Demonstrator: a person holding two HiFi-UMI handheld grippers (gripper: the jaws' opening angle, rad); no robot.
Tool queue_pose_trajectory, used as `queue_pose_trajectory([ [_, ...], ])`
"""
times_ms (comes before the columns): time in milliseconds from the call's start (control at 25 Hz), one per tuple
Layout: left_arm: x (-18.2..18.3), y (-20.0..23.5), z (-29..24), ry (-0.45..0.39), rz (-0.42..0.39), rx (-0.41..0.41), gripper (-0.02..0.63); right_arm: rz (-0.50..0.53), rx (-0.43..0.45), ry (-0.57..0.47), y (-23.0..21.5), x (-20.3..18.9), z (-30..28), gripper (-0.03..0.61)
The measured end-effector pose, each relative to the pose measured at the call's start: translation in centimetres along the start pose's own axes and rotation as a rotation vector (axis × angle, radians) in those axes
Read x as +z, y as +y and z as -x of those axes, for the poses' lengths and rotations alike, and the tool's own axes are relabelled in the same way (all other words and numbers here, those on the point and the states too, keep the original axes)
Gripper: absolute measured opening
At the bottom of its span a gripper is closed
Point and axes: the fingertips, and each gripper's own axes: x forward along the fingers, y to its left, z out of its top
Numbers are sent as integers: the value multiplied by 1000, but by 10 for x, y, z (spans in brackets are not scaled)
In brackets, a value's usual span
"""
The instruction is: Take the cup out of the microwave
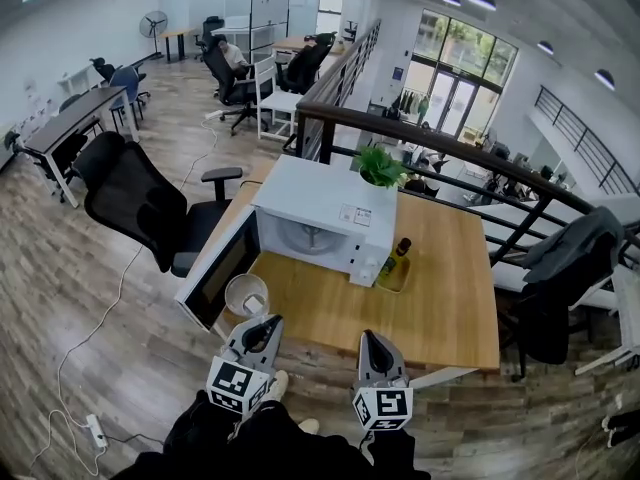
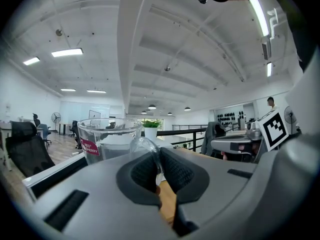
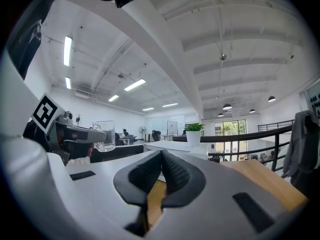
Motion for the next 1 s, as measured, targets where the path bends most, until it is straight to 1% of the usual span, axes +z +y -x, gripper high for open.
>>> queue_pose_trajectory([
  [320, -7, 3, 19, 14, 1, 20, 25, -3, 18, 7, 12, -7, 2, 15],
  [1000, -3, 4, 17, 12, -11, 5, 25, -6, 21, 10, 16, -5, 0, 14],
])
